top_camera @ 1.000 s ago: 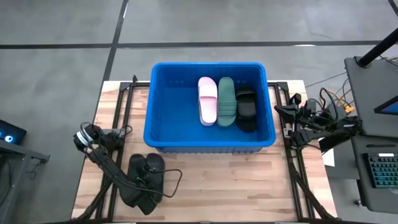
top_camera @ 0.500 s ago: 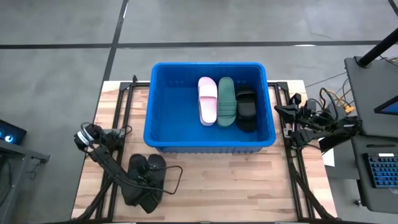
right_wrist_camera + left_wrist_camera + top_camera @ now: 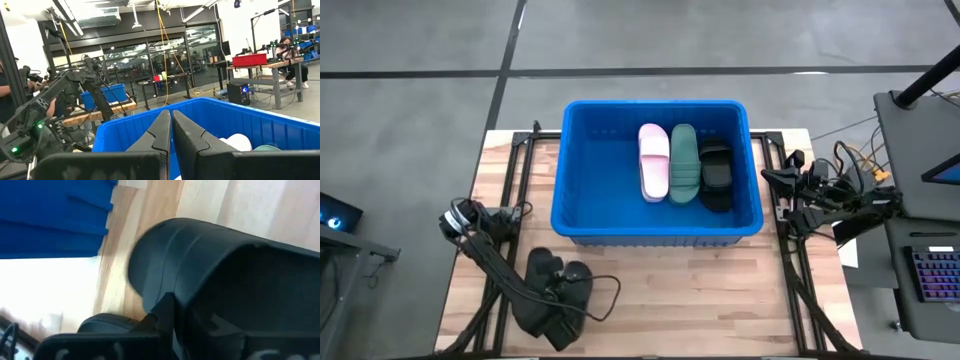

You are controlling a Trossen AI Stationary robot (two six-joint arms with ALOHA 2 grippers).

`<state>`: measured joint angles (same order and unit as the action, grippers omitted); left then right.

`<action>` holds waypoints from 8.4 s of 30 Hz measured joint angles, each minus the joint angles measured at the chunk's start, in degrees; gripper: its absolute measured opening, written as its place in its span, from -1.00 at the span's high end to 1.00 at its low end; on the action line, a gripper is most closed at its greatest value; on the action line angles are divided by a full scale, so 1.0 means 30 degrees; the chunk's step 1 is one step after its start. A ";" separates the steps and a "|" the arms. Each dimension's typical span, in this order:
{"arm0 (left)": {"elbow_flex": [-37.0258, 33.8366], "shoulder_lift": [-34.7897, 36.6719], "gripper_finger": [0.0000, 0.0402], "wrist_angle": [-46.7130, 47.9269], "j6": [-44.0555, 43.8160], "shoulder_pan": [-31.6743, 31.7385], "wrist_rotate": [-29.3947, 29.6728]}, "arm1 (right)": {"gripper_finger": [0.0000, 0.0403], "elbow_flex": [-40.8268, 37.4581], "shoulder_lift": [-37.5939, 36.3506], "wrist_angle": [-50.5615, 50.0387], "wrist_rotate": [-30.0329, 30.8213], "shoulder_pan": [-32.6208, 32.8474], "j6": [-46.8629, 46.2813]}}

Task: Pick and place slides into bin
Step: Put the black slide into the bin

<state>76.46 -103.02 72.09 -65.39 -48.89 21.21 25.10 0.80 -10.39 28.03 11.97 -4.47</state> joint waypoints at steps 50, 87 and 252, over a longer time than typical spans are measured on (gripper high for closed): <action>1.5905 0.2903 1.00 0.6011 1.3025 0.8358 1.1822 | 0.96 0.0000 0.0000 0.0706 0.0007 0.0000 -0.0517; 0.2028 0.3126 1.00 -1.1531 3.2034 2.2839 0.7147 | 0.96 0.0000 -0.0007 0.1151 0.0173 0.0000 -0.0867; -0.1606 1.2829 0.00 0.0956 0.5323 1.0402 -1.5422 | 0.96 0.0000 -0.0007 0.1406 0.0015 0.0000 -0.0015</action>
<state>71.64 -64.53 74.95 -49.42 -17.69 -25.06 25.10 0.78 -6.18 28.08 11.97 -4.51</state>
